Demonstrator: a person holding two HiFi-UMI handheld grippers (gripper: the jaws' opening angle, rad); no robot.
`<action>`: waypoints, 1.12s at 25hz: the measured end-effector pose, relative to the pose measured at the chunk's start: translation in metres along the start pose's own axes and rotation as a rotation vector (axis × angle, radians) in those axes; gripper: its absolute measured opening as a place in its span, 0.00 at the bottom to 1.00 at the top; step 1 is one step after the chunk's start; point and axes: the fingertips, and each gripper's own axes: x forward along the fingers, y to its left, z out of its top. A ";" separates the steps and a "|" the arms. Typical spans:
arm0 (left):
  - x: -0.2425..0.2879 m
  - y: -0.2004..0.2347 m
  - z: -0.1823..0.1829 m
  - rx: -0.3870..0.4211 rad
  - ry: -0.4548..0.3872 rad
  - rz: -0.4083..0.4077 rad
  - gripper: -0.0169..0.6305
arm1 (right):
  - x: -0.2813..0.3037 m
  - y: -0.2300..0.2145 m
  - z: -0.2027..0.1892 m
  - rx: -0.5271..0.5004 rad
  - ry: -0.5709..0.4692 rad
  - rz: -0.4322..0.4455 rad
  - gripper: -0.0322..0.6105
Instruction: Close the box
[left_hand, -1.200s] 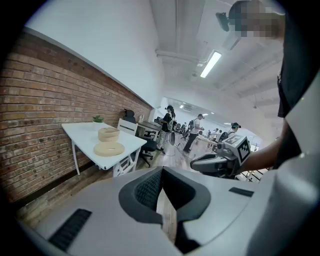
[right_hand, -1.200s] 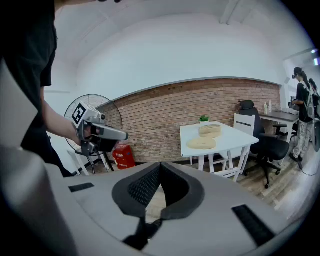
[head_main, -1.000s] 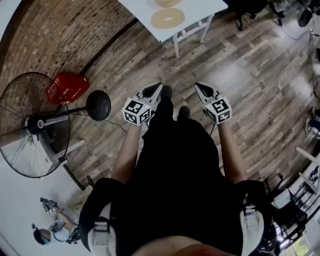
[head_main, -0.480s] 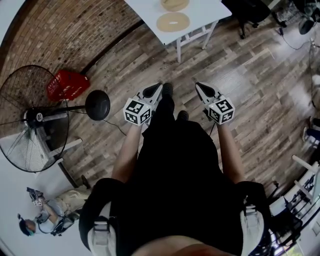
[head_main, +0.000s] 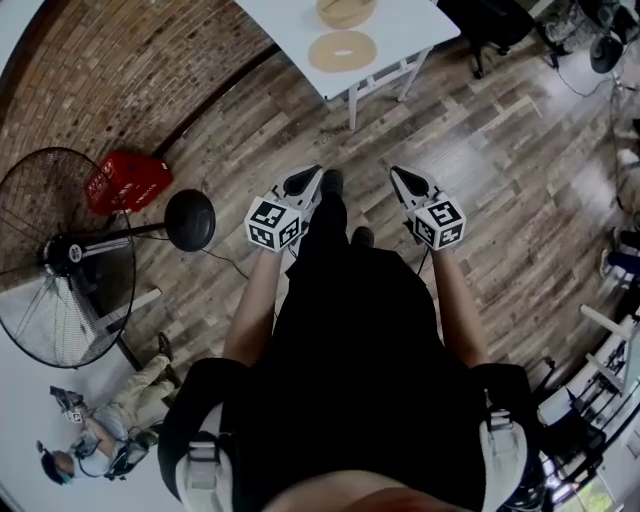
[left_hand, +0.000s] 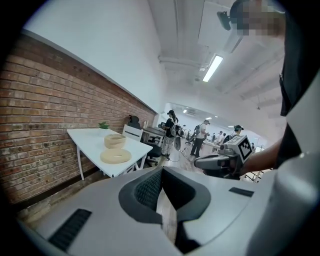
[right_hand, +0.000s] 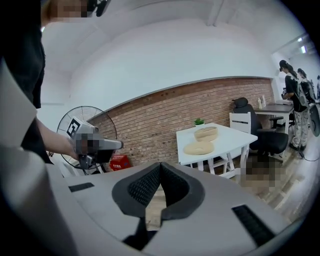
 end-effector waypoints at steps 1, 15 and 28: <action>0.003 0.004 -0.001 -0.004 0.005 -0.005 0.06 | 0.003 -0.003 -0.001 0.004 0.006 -0.007 0.05; 0.076 0.102 0.034 -0.031 0.050 -0.053 0.06 | 0.098 -0.072 0.054 0.019 0.036 -0.046 0.05; 0.124 0.177 0.074 -0.027 0.071 -0.100 0.06 | 0.168 -0.111 0.093 0.026 0.061 -0.070 0.05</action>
